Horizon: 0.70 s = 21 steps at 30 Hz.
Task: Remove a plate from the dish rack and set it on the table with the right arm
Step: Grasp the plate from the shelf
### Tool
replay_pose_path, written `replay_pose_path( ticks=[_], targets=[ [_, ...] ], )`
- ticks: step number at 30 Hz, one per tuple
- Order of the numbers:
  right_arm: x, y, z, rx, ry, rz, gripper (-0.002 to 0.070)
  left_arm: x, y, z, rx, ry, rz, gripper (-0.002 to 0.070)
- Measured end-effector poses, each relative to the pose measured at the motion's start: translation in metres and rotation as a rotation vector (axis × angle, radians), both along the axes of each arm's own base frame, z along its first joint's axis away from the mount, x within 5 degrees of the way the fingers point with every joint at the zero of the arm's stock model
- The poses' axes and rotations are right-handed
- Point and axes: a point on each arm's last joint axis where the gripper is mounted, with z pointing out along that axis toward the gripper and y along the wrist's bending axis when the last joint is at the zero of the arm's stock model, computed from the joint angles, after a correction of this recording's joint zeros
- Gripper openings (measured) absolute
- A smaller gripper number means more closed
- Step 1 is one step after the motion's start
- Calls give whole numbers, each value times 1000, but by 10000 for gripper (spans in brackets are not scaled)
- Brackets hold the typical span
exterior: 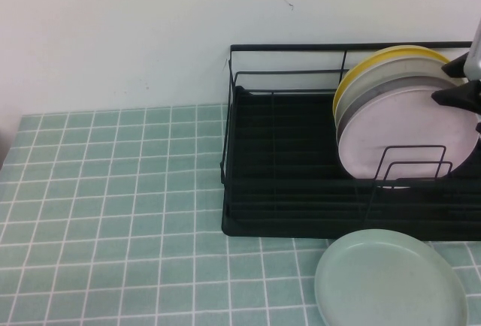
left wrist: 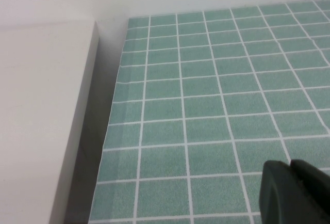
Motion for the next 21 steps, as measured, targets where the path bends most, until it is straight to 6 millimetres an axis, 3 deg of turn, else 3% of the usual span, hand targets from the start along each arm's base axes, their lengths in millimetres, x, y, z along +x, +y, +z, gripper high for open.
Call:
replay_pose_path(
  ticks=[21],
  targets=[
    [14,-3,-34,-28,76,-10,327,0,0,0,0,0,0,-4]
  ],
)
